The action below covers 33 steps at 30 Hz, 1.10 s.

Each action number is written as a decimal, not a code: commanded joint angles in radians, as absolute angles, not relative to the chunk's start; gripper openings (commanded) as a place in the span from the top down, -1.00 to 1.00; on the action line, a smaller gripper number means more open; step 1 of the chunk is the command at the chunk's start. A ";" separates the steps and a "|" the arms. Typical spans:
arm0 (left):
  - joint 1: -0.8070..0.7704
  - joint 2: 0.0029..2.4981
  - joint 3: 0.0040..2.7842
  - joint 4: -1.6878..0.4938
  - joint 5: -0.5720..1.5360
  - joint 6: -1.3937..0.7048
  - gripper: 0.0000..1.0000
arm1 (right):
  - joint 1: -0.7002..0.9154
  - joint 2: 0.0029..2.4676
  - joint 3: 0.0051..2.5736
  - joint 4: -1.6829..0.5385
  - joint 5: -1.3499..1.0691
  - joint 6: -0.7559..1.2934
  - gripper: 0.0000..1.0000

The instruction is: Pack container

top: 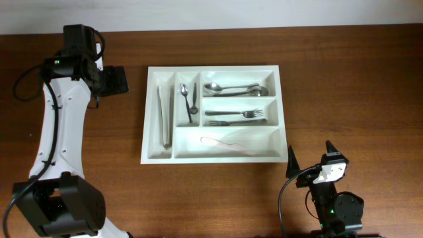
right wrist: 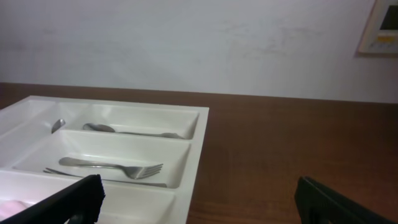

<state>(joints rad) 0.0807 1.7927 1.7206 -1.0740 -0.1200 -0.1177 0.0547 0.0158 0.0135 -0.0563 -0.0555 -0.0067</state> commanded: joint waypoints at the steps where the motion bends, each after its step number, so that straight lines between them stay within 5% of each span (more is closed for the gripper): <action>1: 0.083 1.774 1.732 -1.075 -0.116 -0.127 -0.98 | 0.049 0.003 0.006 -0.056 -0.028 -0.002 -0.98; 33: 0.080 1.728 1.732 -1.076 -0.117 -0.127 -0.98 | 0.049 0.003 0.006 -0.075 -0.029 -0.002 -0.98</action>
<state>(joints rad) 0.0807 1.7901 1.7206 -1.0740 -0.1200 -0.1177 0.0544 0.0158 0.0132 -0.0723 -0.0441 -0.0040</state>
